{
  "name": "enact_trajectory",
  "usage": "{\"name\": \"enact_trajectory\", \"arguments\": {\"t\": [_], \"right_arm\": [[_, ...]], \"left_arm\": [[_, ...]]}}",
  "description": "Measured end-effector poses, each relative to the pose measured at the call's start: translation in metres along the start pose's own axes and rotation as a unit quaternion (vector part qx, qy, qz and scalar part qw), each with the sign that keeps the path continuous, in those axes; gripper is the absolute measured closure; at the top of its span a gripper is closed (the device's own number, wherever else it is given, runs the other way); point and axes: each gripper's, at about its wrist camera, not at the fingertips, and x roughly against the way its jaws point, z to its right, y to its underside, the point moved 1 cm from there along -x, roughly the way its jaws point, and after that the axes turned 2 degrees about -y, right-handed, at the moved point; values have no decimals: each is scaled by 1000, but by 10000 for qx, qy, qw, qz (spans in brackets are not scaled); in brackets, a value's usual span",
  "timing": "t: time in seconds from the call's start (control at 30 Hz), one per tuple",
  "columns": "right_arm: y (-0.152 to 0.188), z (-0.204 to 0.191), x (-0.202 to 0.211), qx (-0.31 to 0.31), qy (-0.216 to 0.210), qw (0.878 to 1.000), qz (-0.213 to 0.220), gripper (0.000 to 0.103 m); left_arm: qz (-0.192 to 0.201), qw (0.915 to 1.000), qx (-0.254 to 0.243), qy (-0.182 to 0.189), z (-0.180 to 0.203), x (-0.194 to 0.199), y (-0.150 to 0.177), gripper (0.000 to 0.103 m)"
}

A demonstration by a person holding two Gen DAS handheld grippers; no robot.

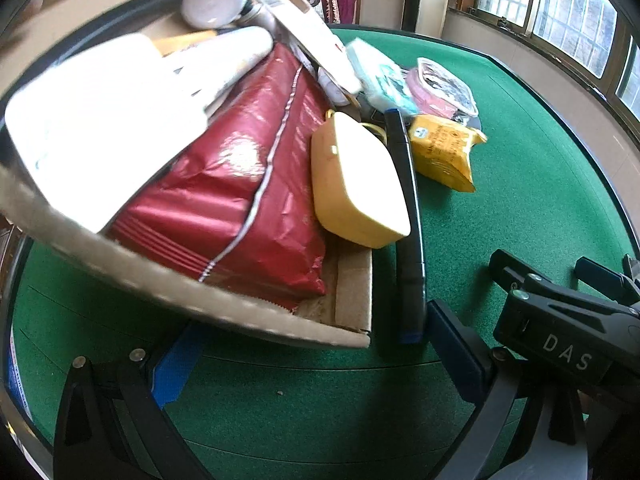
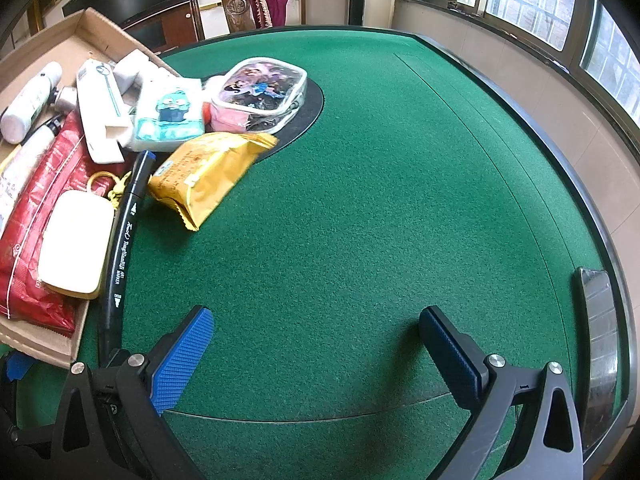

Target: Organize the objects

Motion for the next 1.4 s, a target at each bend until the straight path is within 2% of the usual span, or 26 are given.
{"name": "enact_trajectory", "arguments": {"t": [0.2,0.37,1.4], "right_arm": [[0,0,0,0,0,10000,0,0],[0,0,0,1,1,10000,1,0],[1,2,1,2,0,10000,1,0]], "left_arm": [[74,9997,-154,-180,3,5,0,0],[3,10000,-10,30,-5,1,-1,0],[0,10000,-14,20,-4,-3,-5,0]]}}
